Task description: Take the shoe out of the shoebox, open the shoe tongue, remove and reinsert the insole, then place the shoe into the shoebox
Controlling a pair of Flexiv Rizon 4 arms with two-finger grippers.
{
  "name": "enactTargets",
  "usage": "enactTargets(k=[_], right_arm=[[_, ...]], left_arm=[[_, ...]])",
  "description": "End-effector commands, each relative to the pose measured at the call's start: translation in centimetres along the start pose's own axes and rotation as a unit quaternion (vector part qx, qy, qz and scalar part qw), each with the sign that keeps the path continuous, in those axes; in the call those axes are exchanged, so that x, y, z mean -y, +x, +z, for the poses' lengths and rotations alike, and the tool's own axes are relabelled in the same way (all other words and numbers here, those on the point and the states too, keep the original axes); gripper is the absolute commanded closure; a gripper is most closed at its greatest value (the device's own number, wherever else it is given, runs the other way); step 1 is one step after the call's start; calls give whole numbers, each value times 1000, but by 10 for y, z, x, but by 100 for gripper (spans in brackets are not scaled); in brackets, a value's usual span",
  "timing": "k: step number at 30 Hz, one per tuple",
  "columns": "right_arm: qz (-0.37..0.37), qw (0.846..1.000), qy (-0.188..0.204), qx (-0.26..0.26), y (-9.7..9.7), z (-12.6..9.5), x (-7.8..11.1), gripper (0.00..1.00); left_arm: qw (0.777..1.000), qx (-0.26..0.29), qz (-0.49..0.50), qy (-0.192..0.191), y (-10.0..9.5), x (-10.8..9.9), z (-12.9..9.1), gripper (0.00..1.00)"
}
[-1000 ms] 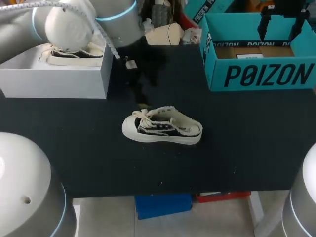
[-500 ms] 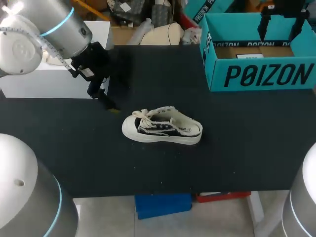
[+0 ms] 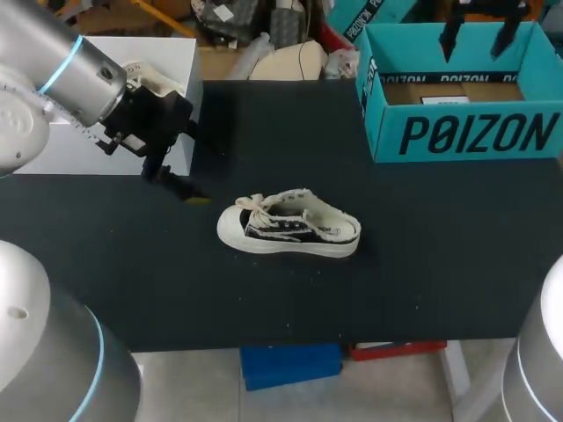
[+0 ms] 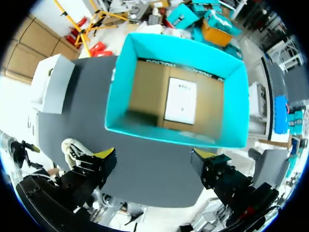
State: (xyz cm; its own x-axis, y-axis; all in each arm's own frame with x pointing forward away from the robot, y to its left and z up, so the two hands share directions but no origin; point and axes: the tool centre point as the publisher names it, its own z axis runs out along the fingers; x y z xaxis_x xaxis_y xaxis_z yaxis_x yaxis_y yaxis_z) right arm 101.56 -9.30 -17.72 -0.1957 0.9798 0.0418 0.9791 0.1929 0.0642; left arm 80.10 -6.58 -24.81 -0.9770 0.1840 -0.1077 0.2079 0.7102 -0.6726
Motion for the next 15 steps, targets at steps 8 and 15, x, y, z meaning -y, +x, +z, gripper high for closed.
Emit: enactTargets(k=[8, 15], right_arm=[[-479, 876, -36, -26, 186, -28, 87, 0], [-479, 876, -36, -26, 186, -28, 87, 0]], left_arm=[[1000, 5, 1, 2, 3, -2, 1, 0], [1000, 5, 1, 2, 3, -2, 1, 0]])
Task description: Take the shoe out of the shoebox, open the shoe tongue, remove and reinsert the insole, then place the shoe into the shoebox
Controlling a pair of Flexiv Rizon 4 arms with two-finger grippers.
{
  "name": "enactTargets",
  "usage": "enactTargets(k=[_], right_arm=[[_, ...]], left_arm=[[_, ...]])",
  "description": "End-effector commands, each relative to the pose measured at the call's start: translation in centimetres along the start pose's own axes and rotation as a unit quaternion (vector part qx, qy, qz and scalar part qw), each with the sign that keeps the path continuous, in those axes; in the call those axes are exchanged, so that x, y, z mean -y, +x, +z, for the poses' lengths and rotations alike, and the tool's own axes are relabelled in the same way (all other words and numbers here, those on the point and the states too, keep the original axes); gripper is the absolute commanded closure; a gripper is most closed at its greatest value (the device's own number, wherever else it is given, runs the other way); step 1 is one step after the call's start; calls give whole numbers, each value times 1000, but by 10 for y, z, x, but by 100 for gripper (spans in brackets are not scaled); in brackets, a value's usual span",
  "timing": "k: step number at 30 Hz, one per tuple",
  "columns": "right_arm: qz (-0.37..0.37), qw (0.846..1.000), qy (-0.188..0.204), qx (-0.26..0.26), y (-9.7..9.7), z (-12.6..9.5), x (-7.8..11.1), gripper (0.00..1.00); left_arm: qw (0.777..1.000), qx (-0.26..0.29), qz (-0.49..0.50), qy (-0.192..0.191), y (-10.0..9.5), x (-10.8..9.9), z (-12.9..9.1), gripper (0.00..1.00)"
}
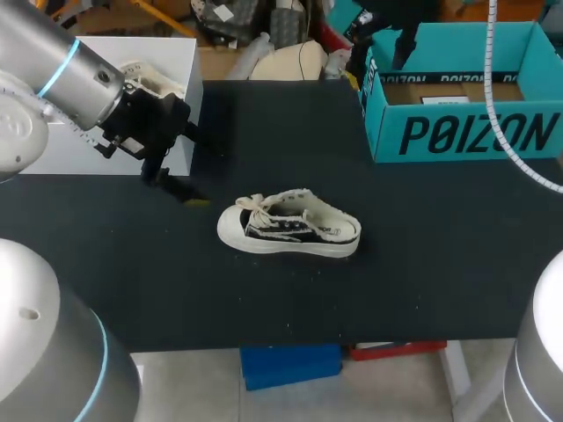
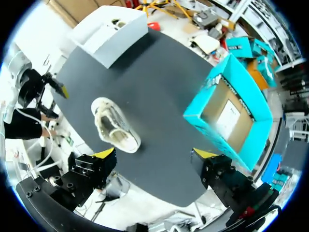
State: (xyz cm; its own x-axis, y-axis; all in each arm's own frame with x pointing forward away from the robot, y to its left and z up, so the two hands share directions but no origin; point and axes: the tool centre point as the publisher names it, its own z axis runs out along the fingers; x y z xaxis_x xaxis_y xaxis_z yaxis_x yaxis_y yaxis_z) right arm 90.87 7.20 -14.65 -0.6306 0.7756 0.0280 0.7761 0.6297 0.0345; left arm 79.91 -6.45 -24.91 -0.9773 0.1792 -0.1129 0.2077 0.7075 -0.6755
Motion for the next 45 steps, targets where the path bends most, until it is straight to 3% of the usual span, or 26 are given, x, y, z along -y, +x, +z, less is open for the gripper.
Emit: enactTargets(k=[1, 9, 11, 13, 18, 45], right_arm=[[-255, 965, -59, -1, 9, 1, 13, 0], [-255, 965, -59, -1, 9, 1, 13, 0], [-342, 939, -29, -28, 36, 4, 5, 0], [-383, 922, -44, -47, 60, 7, 6, 0], [-436, 897, -51, -42, 103, 25, 40, 0], [-434, 899, -47, -35, 105, 30, 45, 0]], left_arm=[[1000, 1, 1, 0, 0, -1, 1, 0], [1000, 1, 1, 0, 0, -1, 1, 0], [1000, 1, 1, 0, 0, -1, 1, 0], [1000, 1, 1, 0, 0, -1, 1, 0], [1000, 1, 1, 0, 0, -1, 1, 0], [1000, 1, 1, 0, 0, -1, 1, 0]])
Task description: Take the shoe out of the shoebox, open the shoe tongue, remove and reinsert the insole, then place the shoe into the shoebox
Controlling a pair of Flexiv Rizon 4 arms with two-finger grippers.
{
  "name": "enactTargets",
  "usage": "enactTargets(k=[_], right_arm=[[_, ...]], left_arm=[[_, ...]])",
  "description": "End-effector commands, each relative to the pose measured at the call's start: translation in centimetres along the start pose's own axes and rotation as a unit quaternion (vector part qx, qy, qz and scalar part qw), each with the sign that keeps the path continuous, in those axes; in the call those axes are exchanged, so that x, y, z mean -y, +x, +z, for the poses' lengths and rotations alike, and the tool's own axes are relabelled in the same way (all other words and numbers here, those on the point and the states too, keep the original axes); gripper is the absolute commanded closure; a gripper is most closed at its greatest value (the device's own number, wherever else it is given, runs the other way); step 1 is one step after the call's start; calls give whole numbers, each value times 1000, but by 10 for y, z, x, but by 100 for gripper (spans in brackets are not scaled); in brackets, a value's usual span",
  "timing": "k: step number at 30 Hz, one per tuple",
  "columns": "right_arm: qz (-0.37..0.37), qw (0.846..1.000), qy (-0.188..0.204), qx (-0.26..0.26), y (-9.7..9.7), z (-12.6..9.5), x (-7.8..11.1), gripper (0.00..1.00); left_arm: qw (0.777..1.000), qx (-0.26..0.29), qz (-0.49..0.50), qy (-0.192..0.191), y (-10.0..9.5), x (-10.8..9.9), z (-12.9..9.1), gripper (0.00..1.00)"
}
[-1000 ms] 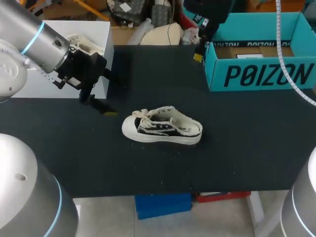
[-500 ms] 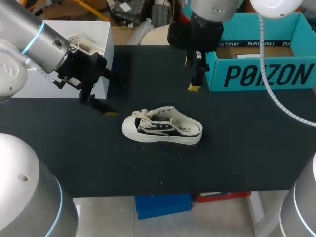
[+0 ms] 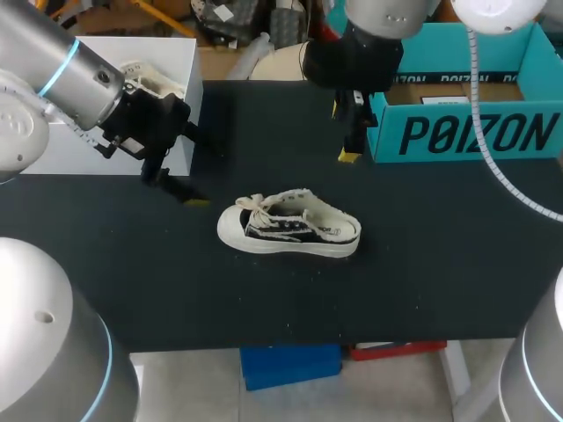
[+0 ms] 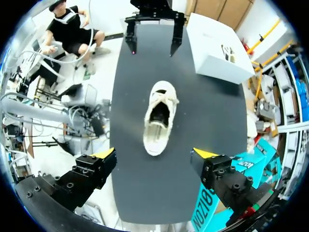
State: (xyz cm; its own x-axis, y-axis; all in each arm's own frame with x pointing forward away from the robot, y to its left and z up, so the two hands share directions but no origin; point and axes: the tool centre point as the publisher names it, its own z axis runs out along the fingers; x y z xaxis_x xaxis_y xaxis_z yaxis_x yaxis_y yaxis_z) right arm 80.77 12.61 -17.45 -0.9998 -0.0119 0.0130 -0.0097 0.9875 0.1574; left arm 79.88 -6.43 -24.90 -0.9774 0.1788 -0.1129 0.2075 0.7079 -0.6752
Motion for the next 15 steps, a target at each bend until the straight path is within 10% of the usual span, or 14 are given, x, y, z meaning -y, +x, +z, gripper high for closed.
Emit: enactTargets(k=[1, 7, 15], right_arm=[[0, 1000, 0, 0, 0, 1, 0, 0], [7, 992, -106, 61, 23, 19, 2, 0], [35, 946, -276, 168, 29, 58, 19, 0]], left_arm=[[1000, 1, 1, 0, 0, -1, 1, 0], [1000, 1, 1, 0, 0, -1, 1, 0], [1000, 1, 1, 0, 0, -1, 1, 0]])
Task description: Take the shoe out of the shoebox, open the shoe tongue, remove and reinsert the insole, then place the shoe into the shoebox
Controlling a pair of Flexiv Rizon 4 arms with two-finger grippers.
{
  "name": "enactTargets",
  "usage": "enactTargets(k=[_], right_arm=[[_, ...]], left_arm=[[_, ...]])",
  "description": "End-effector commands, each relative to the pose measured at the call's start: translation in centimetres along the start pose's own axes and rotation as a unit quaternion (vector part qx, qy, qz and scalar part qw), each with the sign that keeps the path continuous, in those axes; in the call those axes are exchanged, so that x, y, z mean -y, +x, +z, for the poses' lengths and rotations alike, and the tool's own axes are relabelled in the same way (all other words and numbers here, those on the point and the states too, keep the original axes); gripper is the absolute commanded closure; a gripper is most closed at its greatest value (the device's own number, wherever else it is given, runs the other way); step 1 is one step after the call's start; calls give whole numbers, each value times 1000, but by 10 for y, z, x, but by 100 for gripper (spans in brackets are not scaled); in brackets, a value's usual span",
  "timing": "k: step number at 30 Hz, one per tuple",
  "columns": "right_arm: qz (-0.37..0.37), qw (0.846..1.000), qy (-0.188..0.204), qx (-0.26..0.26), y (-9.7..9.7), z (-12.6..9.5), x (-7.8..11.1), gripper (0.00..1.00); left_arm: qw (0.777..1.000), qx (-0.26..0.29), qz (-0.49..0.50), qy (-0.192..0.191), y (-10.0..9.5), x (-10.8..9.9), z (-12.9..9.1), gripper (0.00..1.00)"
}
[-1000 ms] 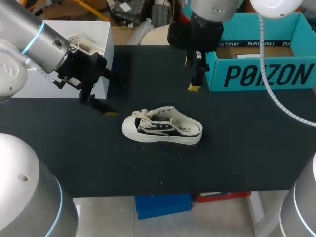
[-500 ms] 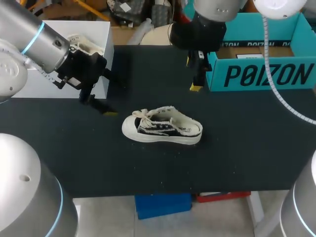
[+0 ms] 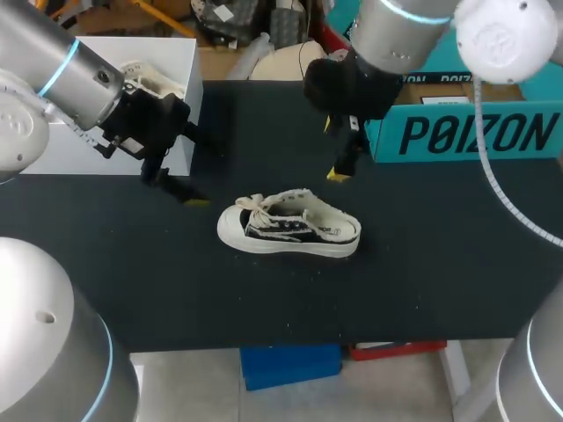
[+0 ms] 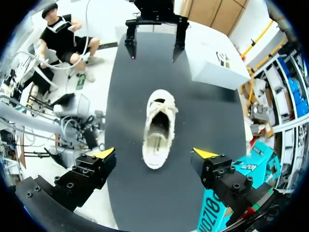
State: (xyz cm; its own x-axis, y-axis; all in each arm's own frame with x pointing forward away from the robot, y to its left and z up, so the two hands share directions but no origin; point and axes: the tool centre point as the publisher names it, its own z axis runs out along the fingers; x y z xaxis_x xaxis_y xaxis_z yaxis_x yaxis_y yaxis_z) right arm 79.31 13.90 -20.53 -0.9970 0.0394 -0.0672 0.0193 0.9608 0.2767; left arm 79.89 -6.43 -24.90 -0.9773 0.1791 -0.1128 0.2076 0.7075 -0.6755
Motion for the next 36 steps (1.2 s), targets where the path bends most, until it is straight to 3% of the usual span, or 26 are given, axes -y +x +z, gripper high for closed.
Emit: enactTargets(k=[1, 9, 16, 27, 36], right_arm=[[23, 964, -234, 128, 15, 26, 32, 0], [14, 930, -345, 124, -2, 68, 42, 0], [0, 911, -403, 91, -16, 100, 48, 0], [-1, 907, -420, 34, -15, 119, 59, 0], [14, 910, -412, 42, -4, 139, 65, 0]], left_arm=[[1000, 1, 1, 0, 0, -1, 1, 0], [1000, 1, 1, 0, 0, -1, 1, 0], [1000, 1, 1, 0, 0, -1, 1, 0], [1000, 1, 1, 0, 0, -1, 1, 0], [1000, 1, 1, 0, 0, -1, 1, 0]])
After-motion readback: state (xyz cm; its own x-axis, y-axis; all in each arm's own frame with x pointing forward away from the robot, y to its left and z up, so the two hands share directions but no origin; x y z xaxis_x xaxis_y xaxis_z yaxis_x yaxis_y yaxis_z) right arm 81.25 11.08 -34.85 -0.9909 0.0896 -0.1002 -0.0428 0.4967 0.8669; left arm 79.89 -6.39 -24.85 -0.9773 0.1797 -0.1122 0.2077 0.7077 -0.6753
